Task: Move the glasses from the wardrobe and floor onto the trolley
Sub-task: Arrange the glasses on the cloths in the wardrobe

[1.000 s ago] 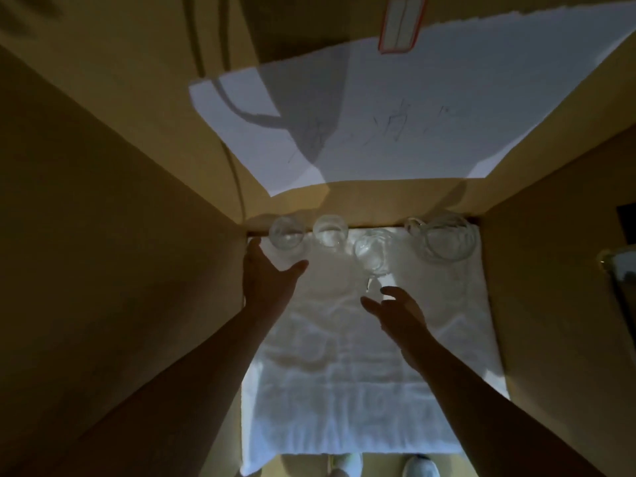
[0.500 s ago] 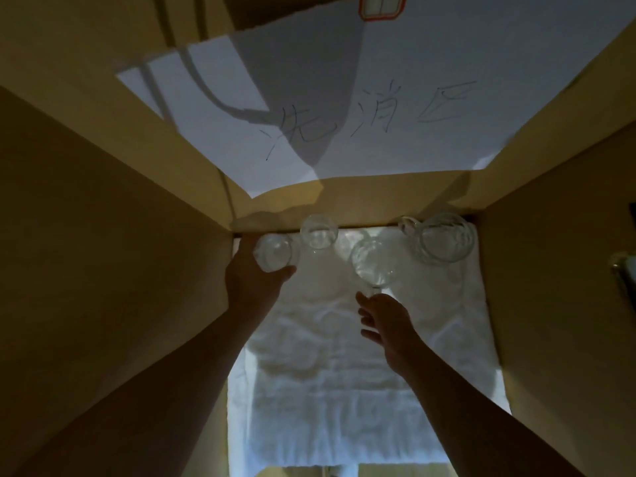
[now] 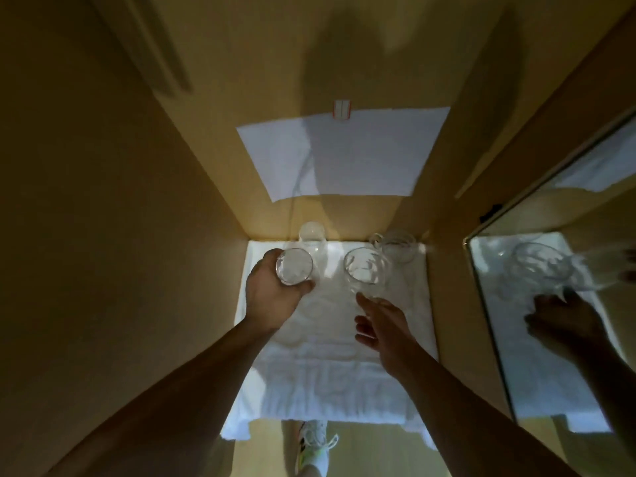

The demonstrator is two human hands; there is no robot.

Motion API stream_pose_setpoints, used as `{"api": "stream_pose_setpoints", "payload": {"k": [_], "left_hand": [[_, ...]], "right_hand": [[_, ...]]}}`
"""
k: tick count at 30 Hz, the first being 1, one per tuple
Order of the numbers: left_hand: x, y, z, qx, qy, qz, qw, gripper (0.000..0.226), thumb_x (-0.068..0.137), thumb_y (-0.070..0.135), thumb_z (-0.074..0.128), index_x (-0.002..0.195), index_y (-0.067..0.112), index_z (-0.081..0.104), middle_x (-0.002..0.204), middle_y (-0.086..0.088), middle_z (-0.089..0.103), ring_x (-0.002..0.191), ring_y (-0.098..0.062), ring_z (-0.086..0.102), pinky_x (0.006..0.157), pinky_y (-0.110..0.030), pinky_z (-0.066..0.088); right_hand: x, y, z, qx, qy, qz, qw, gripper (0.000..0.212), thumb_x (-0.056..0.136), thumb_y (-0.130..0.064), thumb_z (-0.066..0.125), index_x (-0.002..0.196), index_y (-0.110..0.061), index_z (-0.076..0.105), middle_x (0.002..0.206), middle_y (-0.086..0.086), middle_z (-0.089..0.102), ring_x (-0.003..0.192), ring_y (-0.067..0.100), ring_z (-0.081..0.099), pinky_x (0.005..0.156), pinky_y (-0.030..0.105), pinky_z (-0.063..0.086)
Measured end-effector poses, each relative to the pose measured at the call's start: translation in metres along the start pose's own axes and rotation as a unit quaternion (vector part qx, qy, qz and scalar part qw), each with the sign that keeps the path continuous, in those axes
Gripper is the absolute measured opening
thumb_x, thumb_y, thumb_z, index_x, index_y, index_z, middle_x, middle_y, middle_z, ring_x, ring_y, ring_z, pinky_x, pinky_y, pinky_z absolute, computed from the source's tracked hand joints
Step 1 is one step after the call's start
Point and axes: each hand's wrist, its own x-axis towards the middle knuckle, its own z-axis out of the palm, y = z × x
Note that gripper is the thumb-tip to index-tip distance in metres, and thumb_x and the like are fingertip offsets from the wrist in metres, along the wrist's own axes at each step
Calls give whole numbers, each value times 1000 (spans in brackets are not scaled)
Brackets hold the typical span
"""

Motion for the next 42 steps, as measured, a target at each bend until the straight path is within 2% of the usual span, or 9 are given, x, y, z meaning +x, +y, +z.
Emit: {"api": "stream_pose_setpoints", "payload": {"k": [5,8,14,18,23,26,34,38,42], "left_hand": [[-56,65,-41,-94,25,53,994,56,54,35,91,96,47,56,89,26,65,84,11,60,66,-5,41],[-94,106,-69,-152,38,77,985,67,47,49,83,106,37,56,99,21,60,90,1,60,76,-15,46],[-169,184,-128,-264,55,98,958,57,59,28,94,102,40,60,118,5,61,100,0,59,69,-12,46],[-218,229,-164,-316,82,122,937,63,62,35,95,115,34,63,115,5,65,103,-7,63,72,-19,46],[-271,275,-203,-372,117,174,904,59,62,49,90,111,34,62,86,21,70,84,3,67,74,-24,46],[-290,292,-223,-405,106,191,888,66,63,60,85,118,34,59,102,10,64,91,-14,66,80,-32,51],[-312,302,-252,-460,50,211,861,49,74,53,83,102,21,58,83,-4,59,63,-20,53,52,-30,43],[-319,298,-260,-448,22,219,866,43,80,47,82,100,18,57,73,-2,56,57,-17,50,45,-28,41],[-322,289,-252,-424,2,220,878,45,82,50,79,105,17,59,85,-7,64,68,-22,61,62,-42,56]], "right_hand": [[-78,-29,-18,30,-21,-78,996,26,91,-34,74,108,-15,66,83,9,61,78,22,61,74,39,58],[-129,-48,-30,28,-59,-126,990,30,87,-33,78,102,-12,64,78,9,54,70,20,53,71,36,53],[-235,-88,-57,5,-109,-222,969,26,82,-22,84,85,-17,59,60,1,45,51,13,40,46,23,42],[-305,-112,-74,-33,-108,-291,950,30,79,-25,87,94,-8,68,65,8,55,59,20,50,59,32,49],[-383,-139,-81,-39,-103,-363,925,32,79,-25,86,96,-7,67,65,9,58,62,22,52,52,29,49],[-417,-145,-82,-48,-103,-395,912,35,81,-27,85,96,-4,63,69,12,57,65,24,52,55,30,51],[-469,-134,-78,-50,-78,-446,890,66,80,-29,85,117,15,53,70,13,59,60,25,54,52,30,52],[-488,-119,-76,-56,-60,-446,891,47,79,-30,86,106,3,66,65,10,63,56,21,58,53,30,55],[-494,-95,-86,-71,-39,-440,894,29,78,-27,87,84,-7,66,63,11,64,53,21,60,51,30,54]]}}
